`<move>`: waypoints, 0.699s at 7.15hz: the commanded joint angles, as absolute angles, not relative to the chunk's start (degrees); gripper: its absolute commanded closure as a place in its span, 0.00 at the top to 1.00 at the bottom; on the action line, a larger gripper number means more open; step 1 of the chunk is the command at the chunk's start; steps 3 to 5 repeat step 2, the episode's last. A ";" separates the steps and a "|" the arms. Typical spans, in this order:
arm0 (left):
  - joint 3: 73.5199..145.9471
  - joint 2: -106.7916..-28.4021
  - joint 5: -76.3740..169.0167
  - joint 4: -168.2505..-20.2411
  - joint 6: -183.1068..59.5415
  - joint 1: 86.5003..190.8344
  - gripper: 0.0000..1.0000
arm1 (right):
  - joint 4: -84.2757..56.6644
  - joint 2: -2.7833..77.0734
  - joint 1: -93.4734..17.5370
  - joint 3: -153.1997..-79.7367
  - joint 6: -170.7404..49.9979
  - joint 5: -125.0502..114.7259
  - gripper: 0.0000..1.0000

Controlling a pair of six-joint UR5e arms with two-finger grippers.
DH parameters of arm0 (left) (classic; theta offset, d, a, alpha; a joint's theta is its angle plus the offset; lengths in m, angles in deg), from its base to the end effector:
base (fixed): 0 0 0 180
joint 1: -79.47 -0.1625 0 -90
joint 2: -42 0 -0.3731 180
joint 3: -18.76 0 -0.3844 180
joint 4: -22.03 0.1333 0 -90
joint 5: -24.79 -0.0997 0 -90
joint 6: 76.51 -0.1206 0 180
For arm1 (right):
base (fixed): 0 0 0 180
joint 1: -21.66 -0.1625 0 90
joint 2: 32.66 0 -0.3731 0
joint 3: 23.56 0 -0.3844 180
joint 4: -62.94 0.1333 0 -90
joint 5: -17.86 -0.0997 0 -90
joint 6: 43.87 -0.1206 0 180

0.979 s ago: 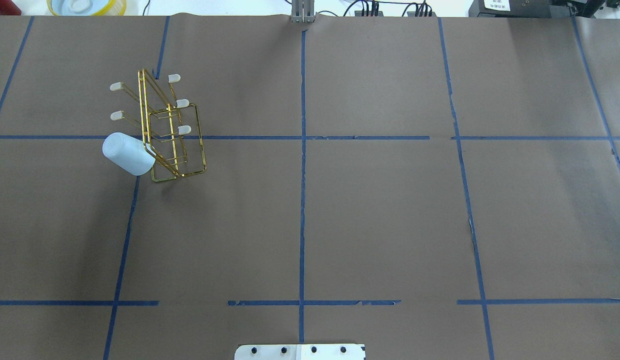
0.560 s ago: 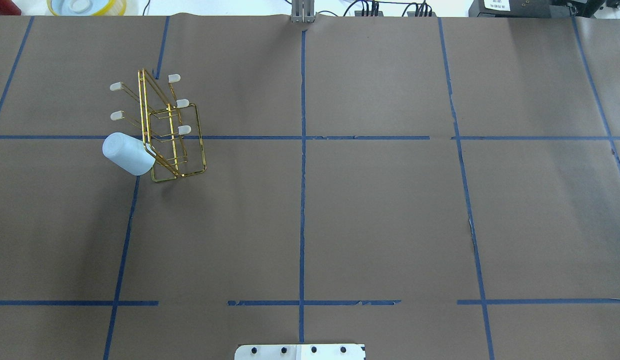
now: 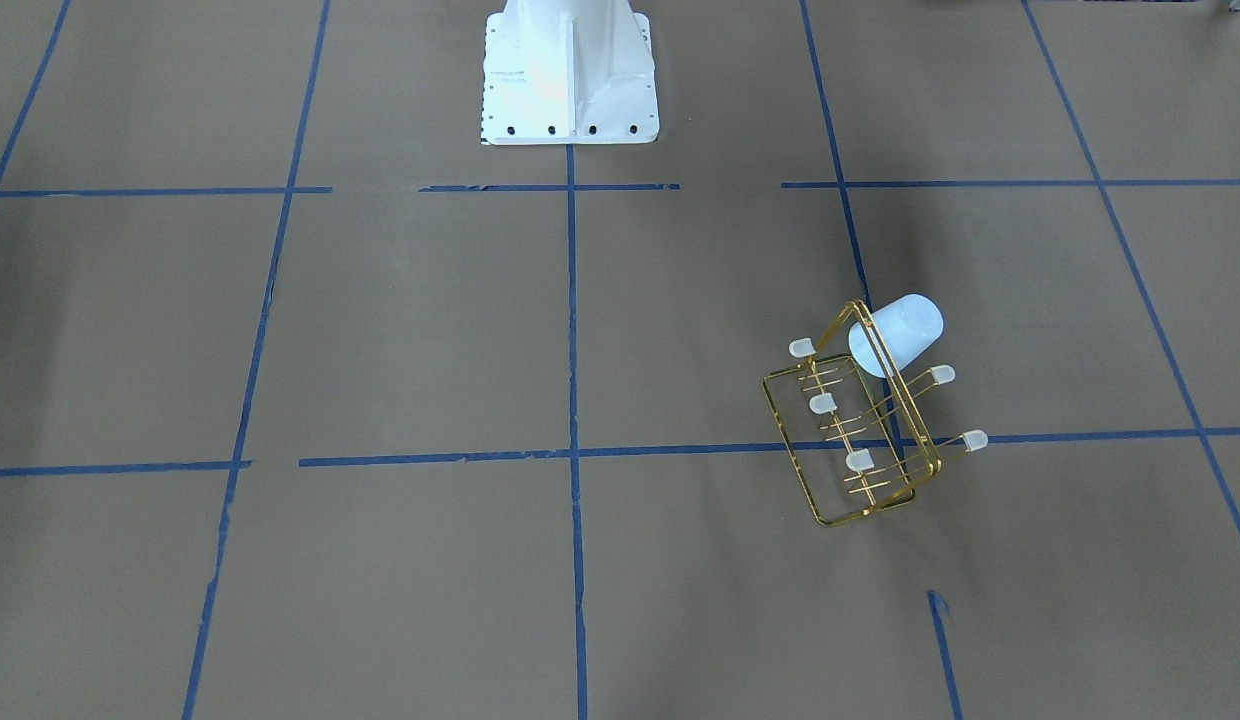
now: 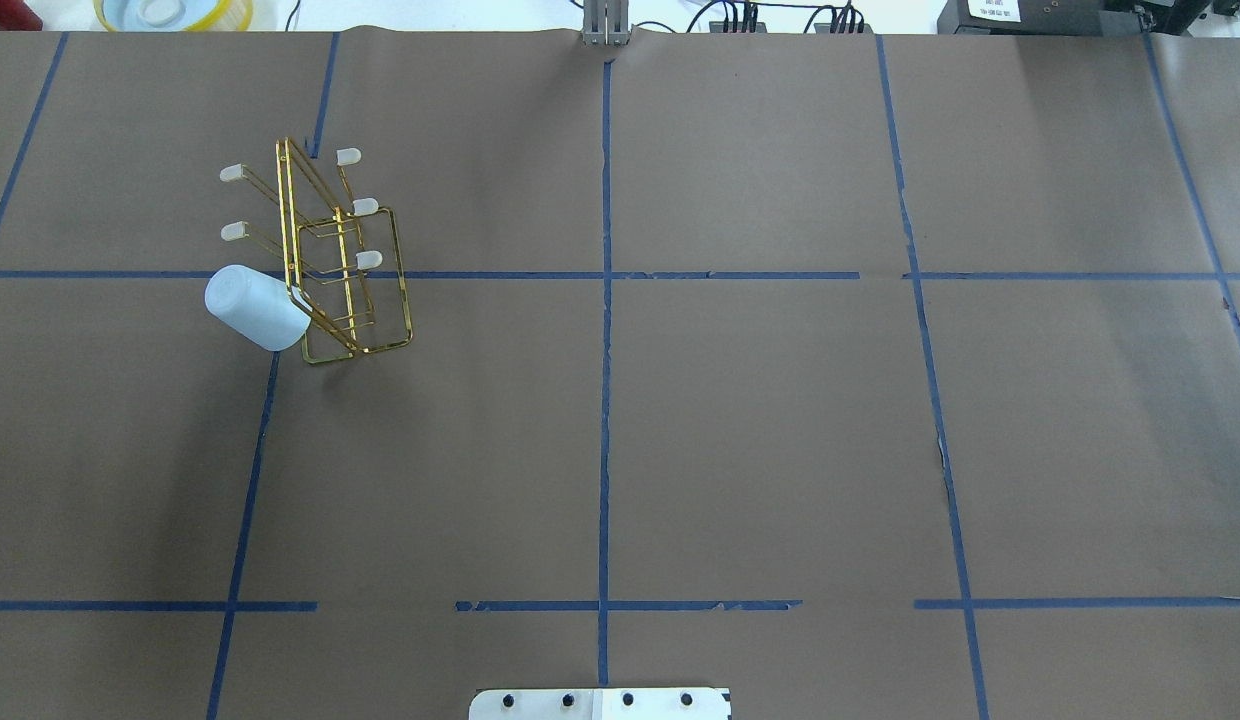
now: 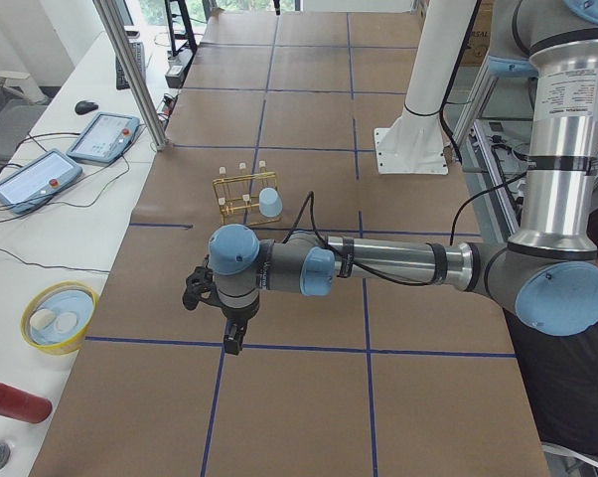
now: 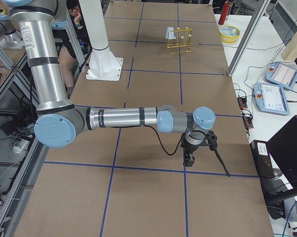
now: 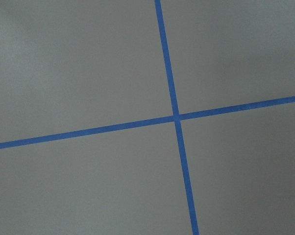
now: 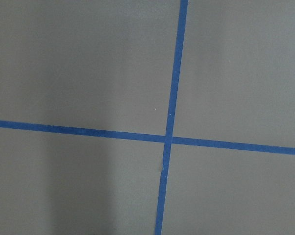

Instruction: Hang cup on cup holder

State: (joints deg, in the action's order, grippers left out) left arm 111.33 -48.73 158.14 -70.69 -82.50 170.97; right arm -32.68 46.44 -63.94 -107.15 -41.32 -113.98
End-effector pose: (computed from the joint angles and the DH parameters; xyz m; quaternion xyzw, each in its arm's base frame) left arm -0.0635 -0.4954 0.5902 0.0728 0.3649 0.0557 0.9265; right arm 0.0104 -0.5541 0.5906 -0.0150 -0.3569 -0.0531 0.9325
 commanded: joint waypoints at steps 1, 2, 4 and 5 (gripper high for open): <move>111.23 -48.79 158.03 -70.69 -82.49 170.97 1.00 | -32.68 46.44 -63.94 -107.15 -41.41 -113.98 1.00; 111.22 -48.79 158.03 -70.69 -82.58 170.97 1.00 | -32.68 46.44 -63.94 -107.15 -41.32 -113.98 1.00; 111.22 -48.79 158.03 -70.69 -82.58 170.97 1.00 | -32.68 46.44 -63.94 -107.15 -41.32 -113.98 1.00; 111.22 -48.79 158.03 -70.69 -82.58 170.97 1.00 | -32.68 46.44 -63.94 -107.15 -41.32 -113.98 1.00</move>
